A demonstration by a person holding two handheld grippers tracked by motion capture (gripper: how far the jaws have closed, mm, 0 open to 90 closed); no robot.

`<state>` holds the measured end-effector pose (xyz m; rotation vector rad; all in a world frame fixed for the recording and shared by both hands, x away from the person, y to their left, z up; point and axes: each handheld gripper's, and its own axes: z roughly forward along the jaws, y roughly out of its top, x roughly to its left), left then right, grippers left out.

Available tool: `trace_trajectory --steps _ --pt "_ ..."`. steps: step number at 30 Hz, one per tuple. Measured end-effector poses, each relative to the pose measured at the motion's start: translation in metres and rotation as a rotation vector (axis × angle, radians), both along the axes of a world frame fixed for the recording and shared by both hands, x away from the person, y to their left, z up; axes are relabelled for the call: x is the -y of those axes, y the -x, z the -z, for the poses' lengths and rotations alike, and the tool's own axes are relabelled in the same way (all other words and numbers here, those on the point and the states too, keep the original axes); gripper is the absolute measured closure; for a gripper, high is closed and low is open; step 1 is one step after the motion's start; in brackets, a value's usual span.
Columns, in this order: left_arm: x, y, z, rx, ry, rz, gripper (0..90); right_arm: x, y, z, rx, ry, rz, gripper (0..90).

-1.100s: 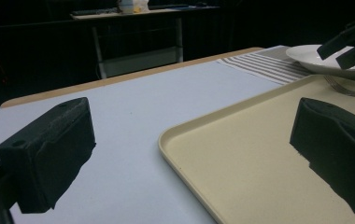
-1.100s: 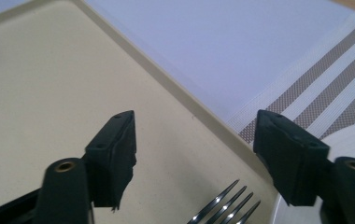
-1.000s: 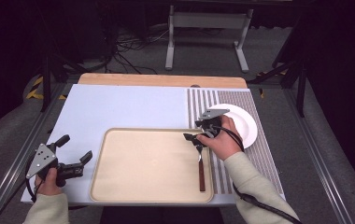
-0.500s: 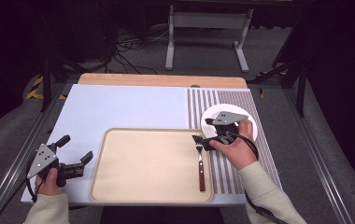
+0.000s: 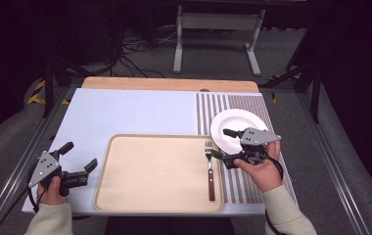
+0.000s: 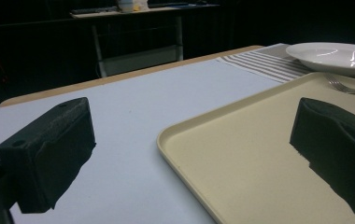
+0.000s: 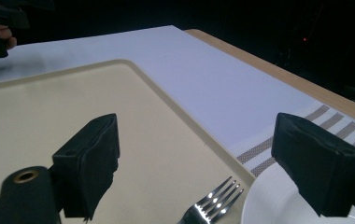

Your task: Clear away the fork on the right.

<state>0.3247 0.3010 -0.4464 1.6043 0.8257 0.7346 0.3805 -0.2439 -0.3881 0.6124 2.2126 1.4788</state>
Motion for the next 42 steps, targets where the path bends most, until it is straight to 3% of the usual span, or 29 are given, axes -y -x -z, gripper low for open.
trace_trajectory --steps 9,22,42 --pt "0.001 0.000 0.000 -0.005 -0.005 0.004 0.6 0.017 0.008 0.013 0.056 -0.056 -0.007 14.7" --pt "0.004 0.000 0.001 -0.002 -0.007 0.011 0.7 0.038 0.021 0.038 0.102 -0.142 0.015 13.7" --pt "0.001 0.000 0.001 -0.001 0.003 0.002 0.7 0.045 0.032 0.057 0.074 -0.136 0.043 12.9"
